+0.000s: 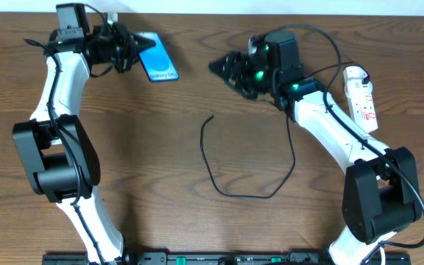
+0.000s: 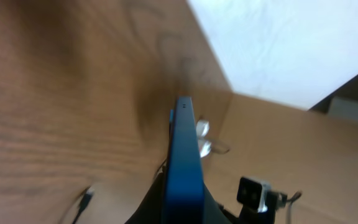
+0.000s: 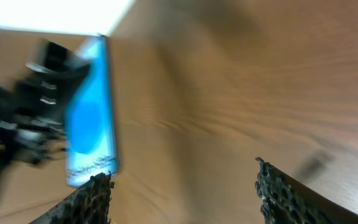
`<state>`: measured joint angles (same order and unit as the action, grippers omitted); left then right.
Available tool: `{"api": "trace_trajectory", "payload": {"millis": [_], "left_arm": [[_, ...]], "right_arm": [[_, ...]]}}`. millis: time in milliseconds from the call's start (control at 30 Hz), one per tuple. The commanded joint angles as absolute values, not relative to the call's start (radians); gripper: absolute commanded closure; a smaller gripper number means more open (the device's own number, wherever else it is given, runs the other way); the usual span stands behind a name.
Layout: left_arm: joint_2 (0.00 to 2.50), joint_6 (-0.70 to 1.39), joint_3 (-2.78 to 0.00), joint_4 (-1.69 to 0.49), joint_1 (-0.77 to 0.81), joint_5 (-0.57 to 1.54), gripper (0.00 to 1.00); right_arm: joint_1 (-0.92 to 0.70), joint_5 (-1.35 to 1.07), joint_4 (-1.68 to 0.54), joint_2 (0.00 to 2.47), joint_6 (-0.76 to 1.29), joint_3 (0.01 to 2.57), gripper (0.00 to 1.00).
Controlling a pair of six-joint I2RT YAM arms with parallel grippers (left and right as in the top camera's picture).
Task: Plug charger to phone and switch on socket
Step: 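Lower the right gripper onto the black cable's connector end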
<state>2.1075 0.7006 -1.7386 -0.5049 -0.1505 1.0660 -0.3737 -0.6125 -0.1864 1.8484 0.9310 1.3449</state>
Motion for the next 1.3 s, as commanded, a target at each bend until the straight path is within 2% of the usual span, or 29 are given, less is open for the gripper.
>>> {"api": "trace_trajectory", "payload": {"millis": [0, 233, 533, 1267], "left_arm": [[2.078, 0.508, -1.752, -0.569, -0.147, 1.092, 0.93], [2.078, 0.490, -1.752, -0.590, -0.148, 1.114, 0.93], [2.078, 0.483, -1.752, -0.590, -0.192, 1.114, 0.93], [2.078, 0.491, -1.752, -0.590, -0.280, 1.110, 0.93]], "right_arm": [[-0.394, -0.554, -0.288, 1.859, 0.734, 1.346, 0.30], [-0.463, -0.402, -0.414, 1.859, 0.725, 1.345, 0.43], [-0.525, -0.320, -0.420, 1.892, 0.819, 1.345, 0.55], [-0.552, -0.448, -0.321, 2.098, 0.953, 1.345, 0.64]]}}
